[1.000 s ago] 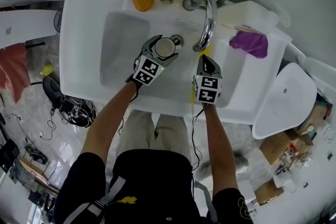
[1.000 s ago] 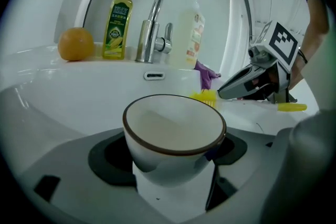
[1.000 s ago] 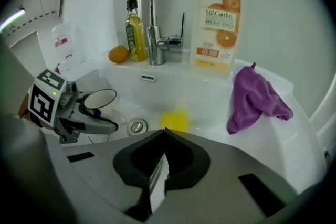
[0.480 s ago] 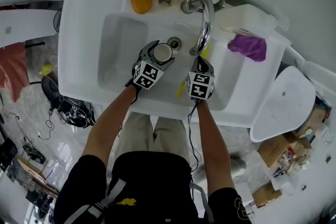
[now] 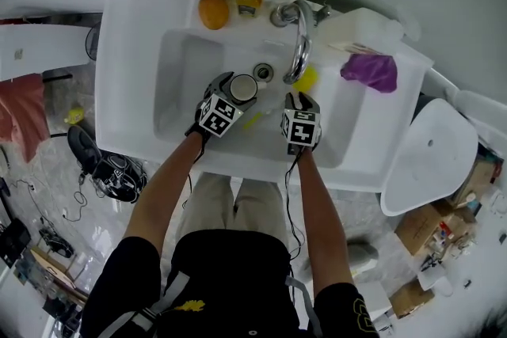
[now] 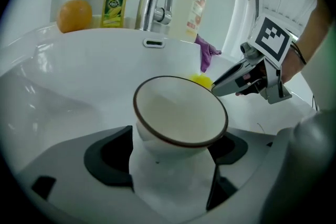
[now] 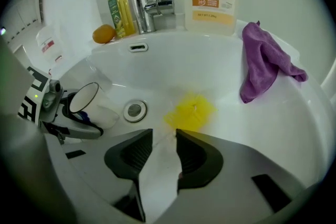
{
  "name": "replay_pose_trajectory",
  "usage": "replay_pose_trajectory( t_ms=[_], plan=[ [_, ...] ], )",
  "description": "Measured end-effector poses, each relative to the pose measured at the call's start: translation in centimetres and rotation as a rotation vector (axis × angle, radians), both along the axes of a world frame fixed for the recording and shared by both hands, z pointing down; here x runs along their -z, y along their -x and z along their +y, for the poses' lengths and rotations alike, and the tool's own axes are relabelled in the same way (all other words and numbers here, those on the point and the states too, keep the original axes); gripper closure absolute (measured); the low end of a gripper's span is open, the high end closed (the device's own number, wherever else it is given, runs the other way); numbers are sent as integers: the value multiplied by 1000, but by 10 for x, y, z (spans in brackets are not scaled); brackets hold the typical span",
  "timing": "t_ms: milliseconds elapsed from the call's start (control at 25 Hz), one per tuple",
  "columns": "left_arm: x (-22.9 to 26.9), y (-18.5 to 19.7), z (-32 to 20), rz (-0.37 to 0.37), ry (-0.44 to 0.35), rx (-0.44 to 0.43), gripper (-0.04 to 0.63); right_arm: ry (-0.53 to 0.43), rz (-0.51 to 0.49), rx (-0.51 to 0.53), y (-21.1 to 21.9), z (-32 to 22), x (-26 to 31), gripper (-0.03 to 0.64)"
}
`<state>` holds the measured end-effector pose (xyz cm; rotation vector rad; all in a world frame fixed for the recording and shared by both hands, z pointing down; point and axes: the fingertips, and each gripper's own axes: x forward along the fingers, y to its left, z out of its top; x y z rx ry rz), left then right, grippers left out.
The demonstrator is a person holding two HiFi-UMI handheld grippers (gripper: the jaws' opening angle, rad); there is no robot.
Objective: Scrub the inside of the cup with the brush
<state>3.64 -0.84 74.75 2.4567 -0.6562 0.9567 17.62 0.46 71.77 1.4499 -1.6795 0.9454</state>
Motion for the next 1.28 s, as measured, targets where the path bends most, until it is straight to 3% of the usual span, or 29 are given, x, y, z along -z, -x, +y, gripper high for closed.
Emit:
replay_pose_trajectory(
  t_ms=[80, 240, 360, 520, 640, 800, 840, 1120, 1280],
  plan=[
    [6, 9, 0, 4, 14, 10, 161, 19, -50, -13, 7, 6, 2, 386],
    [35, 29, 3, 26, -9, 26, 161, 15, -144, -116, 10, 25, 24, 365],
    [92, 47, 4, 72, -85, 60, 161, -54, -196, -193, 12, 39, 65, 411],
    [190, 64, 23, 154, -241, 69, 178, -224, -155, -258, -1, 58, 146, 511],
    [259, 78, 44, 234, -339, 87, 317, -346, -155, -290, 3, 78, 213, 566],
    [322, 95, 72, 273, -390, 153, 540, -476, -129, -254, 24, 109, 287, 589],
    [334, 98, 84, 277, -394, 162, 557, -498, -122, -239, 30, 120, 302, 589],
    [389, 105, 157, 348, -399, 273, 578, -592, -130, -114, 52, 178, 361, 591],
    [405, 90, 197, 303, -455, 284, 578, -629, -100, -29, 44, 223, 384, 591]
  ],
)
